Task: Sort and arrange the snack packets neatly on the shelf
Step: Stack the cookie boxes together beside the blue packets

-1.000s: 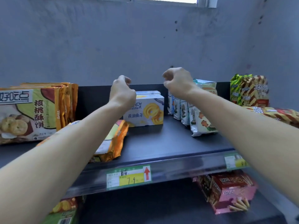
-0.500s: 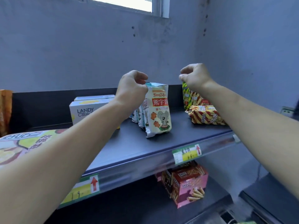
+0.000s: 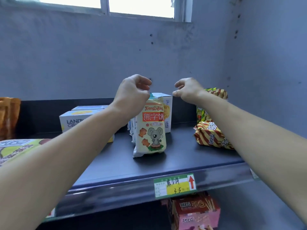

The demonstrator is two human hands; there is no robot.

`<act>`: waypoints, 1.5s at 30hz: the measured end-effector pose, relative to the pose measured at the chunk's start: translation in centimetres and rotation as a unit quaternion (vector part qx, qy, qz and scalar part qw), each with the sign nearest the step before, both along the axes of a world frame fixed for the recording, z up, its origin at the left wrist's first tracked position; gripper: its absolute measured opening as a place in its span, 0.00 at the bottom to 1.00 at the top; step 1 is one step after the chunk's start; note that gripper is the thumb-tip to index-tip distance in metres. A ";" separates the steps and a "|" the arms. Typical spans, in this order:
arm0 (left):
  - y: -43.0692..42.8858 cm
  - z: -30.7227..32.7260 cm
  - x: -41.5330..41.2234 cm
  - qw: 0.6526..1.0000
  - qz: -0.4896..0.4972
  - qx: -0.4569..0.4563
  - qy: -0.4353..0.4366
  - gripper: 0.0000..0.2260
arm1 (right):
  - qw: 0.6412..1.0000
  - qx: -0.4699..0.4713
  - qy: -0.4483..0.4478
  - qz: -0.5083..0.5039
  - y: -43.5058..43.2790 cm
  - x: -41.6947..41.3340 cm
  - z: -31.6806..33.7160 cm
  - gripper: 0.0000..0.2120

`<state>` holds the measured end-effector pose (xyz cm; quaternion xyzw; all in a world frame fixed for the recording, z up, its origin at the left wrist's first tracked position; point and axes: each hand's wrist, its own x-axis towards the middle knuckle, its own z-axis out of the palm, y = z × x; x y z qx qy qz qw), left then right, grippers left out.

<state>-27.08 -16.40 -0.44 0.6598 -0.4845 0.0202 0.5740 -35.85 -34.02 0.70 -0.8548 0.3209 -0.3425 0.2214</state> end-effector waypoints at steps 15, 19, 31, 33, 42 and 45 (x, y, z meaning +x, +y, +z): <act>-0.9 0.7 -4.2 0.987 0.083 0.061 -0.120 0.11 | 0.952 -0.067 0.269 0.128 -2.1 3.1 1.2 0.30; -2.2 0.7 -5.3 0.987 0.097 0.071 -0.110 0.12 | 0.961 -0.036 0.240 0.135 -2.9 2.8 1.3 0.22; -4.8 0.5 -6.6 0.992 0.078 0.081 -0.057 0.12 | 0.983 -0.004 0.169 0.074 -3.8 2.9 0.0 0.17; -4.5 0.4 -6.2 0.993 0.077 0.077 -0.033 0.12 | 0.985 0.033 0.152 0.074 -4.1 2.4 0.1 0.15; -4.3 0.4 -5.4 0.994 0.060 0.061 0.071 0.12 | 0.997 0.044 -0.001 0.058 -5.0 -2.0 2.9 0.13; -4.5 0.7 -6.0 0.995 0.040 0.050 0.082 0.12 | 0.996 0.022 -0.058 0.060 -4.5 -3.5 4.3 0.13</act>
